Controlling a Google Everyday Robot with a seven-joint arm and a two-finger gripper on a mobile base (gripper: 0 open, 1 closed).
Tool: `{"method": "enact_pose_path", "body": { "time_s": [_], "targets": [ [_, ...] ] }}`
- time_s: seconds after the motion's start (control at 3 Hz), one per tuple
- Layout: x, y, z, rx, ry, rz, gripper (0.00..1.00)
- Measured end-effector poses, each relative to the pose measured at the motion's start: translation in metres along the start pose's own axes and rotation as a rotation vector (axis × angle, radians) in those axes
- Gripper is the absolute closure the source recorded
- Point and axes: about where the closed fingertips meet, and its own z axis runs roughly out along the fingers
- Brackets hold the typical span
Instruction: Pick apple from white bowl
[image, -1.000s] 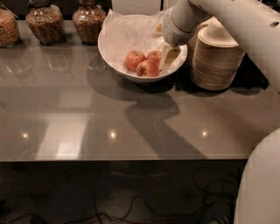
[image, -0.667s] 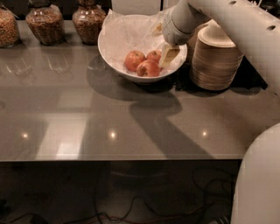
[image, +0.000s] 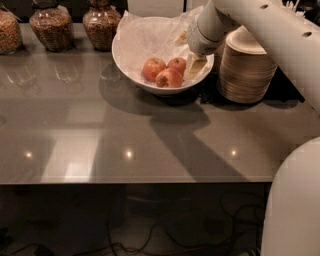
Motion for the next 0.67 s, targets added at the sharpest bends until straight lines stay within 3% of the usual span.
{"method": "enact_pose_path", "body": {
  "time_s": [0.33,0.67],
  "targets": [
    [0.003,0.008,0.012,-0.042,0.004,-0.009,0.34],
    [-0.003,0.000,0.040,-0.084,-0.005,-0.035,0.33]
  ]
}}
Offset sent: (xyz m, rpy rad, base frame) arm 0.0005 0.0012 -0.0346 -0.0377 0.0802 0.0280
